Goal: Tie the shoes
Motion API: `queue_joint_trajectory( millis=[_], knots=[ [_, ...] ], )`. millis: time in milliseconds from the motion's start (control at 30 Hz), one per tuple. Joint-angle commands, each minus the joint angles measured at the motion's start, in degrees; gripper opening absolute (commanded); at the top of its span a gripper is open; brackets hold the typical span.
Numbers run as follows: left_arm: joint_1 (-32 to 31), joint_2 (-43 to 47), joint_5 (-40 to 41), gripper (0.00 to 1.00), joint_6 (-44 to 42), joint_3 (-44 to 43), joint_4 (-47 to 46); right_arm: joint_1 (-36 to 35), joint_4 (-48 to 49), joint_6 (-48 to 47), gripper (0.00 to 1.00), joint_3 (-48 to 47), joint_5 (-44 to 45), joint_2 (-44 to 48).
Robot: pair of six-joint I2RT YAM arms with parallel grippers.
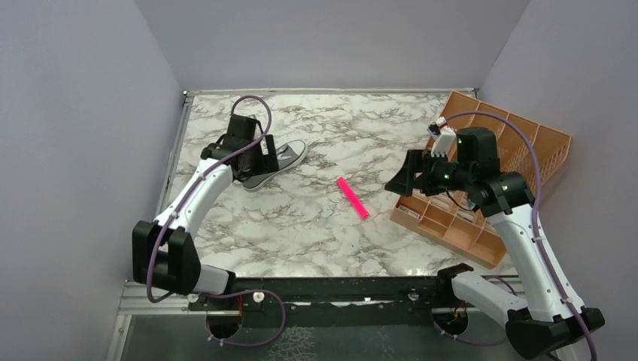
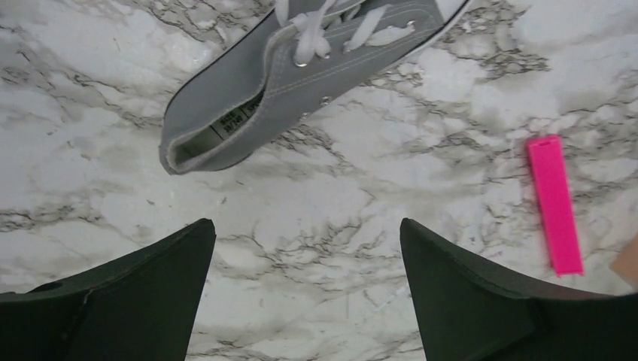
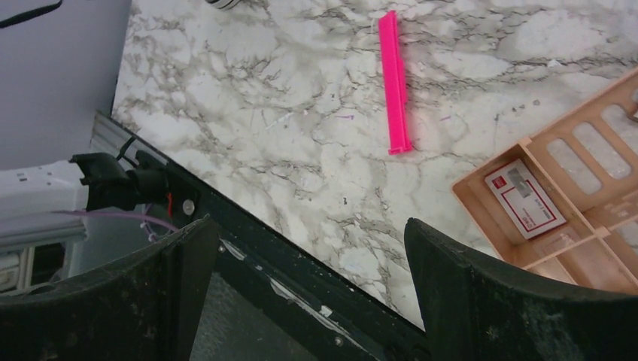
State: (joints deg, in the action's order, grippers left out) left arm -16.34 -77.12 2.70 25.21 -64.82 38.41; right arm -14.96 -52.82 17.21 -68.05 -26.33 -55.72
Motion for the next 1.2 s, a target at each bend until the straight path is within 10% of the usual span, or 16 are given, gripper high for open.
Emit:
queue_joint_trajectory(
  millis=[0, 800, 1167],
  knots=[
    [5.09, -5.66, -6.23, 0.91, -11.58, -1.2, -2.44, -3.08, 3.0, -2.35, 1.0, 0.33, -3.97, 0.45],
    [6.02, -20.86, -13.97, 0.4, -21.16, 0.16, -0.71, -5.23, 3.86, 0.47, 1.0, -1.56, 1.46, -3.17],
    [-4.44, -4.28, -17.4, 0.08, 8.52, 10.04, 2.18, -5.2, 7.57, 2.83, 1.0, -0.72, -3.11, -7.65]
  ],
)
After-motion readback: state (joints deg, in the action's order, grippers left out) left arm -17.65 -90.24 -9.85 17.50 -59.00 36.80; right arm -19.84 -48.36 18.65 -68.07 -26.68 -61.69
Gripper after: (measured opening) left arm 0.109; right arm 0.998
